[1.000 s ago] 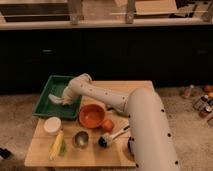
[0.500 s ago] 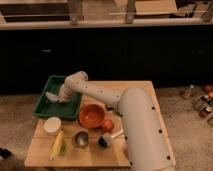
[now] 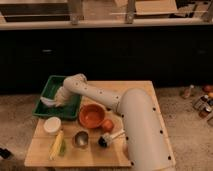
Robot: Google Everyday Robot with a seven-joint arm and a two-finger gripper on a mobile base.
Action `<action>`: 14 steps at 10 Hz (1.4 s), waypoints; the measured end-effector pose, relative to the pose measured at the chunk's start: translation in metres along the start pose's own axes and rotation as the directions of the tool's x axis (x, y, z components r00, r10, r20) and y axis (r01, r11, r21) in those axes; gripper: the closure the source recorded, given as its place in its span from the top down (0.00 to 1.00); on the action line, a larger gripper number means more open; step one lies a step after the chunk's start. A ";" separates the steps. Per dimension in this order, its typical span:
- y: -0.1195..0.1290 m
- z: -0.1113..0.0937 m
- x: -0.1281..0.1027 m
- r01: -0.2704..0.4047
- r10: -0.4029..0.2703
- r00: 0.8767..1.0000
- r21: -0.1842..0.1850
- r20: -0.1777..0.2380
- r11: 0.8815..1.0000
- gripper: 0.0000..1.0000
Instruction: Wipe tray with towel
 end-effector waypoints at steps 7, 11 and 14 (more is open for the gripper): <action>0.010 -0.031 0.037 -0.034 0.035 0.998 0.009 -0.047 0.999 0.00; -0.016 -0.035 0.051 -0.068 0.077 0.993 0.097 -0.088 0.993 0.00; -0.029 -0.019 0.035 -0.052 0.061 0.994 0.097 -0.089 0.994 0.00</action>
